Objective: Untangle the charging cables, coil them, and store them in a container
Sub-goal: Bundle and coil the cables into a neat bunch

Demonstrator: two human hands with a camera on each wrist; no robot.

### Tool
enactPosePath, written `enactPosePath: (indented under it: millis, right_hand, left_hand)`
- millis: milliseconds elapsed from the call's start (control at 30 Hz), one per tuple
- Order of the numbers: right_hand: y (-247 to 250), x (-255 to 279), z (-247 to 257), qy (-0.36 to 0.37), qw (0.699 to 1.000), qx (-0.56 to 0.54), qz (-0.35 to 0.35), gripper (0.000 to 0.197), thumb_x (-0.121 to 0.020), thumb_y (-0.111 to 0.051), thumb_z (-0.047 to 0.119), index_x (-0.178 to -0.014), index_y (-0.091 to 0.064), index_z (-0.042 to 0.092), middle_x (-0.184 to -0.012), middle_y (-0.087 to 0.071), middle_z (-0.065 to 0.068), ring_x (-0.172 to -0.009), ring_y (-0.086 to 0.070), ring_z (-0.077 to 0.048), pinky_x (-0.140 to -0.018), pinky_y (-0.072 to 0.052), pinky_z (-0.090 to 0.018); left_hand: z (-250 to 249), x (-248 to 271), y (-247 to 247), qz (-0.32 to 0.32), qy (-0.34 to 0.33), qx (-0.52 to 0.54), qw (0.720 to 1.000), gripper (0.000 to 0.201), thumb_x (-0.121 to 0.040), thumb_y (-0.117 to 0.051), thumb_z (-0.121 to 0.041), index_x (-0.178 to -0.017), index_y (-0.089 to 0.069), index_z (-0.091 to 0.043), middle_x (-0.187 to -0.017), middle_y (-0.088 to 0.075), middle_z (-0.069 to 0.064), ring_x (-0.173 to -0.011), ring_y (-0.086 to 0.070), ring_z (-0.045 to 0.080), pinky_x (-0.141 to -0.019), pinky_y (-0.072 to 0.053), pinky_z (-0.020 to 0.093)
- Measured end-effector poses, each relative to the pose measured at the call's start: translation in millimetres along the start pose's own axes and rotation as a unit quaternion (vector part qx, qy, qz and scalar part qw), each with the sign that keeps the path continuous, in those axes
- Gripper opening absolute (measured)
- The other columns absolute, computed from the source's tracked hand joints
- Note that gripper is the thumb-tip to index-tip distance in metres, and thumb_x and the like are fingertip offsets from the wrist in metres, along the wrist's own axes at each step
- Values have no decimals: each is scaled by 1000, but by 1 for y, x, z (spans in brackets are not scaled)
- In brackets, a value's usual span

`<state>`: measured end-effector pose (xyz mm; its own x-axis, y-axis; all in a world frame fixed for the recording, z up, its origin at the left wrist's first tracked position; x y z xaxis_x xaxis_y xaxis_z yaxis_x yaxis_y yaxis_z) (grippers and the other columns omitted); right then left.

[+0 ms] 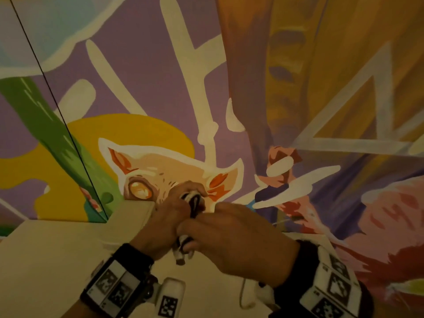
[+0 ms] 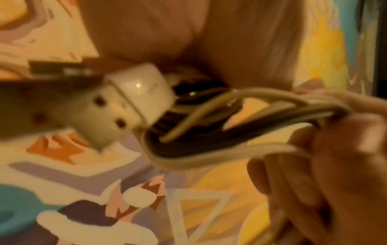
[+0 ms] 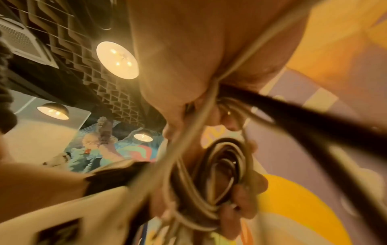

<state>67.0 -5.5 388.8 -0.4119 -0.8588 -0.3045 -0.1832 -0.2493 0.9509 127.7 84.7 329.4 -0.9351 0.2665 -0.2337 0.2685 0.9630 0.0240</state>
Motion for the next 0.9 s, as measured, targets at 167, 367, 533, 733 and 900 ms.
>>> enactPosePath:
  millis: [167,367,533,733,900]
  right_hand:
    - [17,5,-37,-125,968,-198,-85,15,-96,-47,33,-110,-52,27,-98,-69,5,-81,-61,-14,-74,-53,-33]
    - [21,4,-45,-147,950,-245,-129,12,-93,-57,33,-103,-52,28,-86,-68,9,-75,-63,-10,-68,-55,-31]
    - [21,10,-56,-197,924,-303,-123,21,-86,-64,40,-102,-52,35,-72,-64,11,-67,-63,-9,-63,-54,-23]
    - [5,22,-57,-226,963,-131,-66,29,-100,-30,45,-110,-48,24,-71,-54,10,-60,-52,-16,-57,-48,-33]
    - [-10,14,-48,-268,962,26,-37,19,-93,-49,26,-107,-51,13,-60,-43,2,-47,-39,-15,-52,-33,-29]
  left_hand:
    - [7,15,-30,124,43,249,960,85,-55,-76,-67,-127,-59,-25,-102,-70,16,-80,-69,32,-70,-59,43]
    - [-7,16,-31,54,3,95,994,54,-67,-85,-26,-116,-64,-27,-83,-67,17,-61,-63,29,-62,-53,40]
    - [-12,15,-22,11,1,129,992,50,-67,-65,-6,-117,-60,-4,-77,-60,22,-59,-60,31,-58,-52,39]
    - [-20,17,-9,-19,3,173,985,39,-61,-65,-6,-97,-58,7,-81,-55,27,-59,-56,36,-55,-52,42]
    - [-15,17,-20,-69,8,170,983,56,-57,-70,-12,-109,-56,5,-86,-56,31,-58,-58,40,-55,-53,41]
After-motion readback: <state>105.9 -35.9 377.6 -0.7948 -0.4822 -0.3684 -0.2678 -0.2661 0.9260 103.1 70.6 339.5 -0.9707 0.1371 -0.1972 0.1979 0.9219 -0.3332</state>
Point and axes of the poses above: each hand's wrist, its own x-axis away from the middle knuckle, its own y-axis out of the back of the hand, z = x × y, the point moved 7 cm from there along -x, towards the middle knuckle
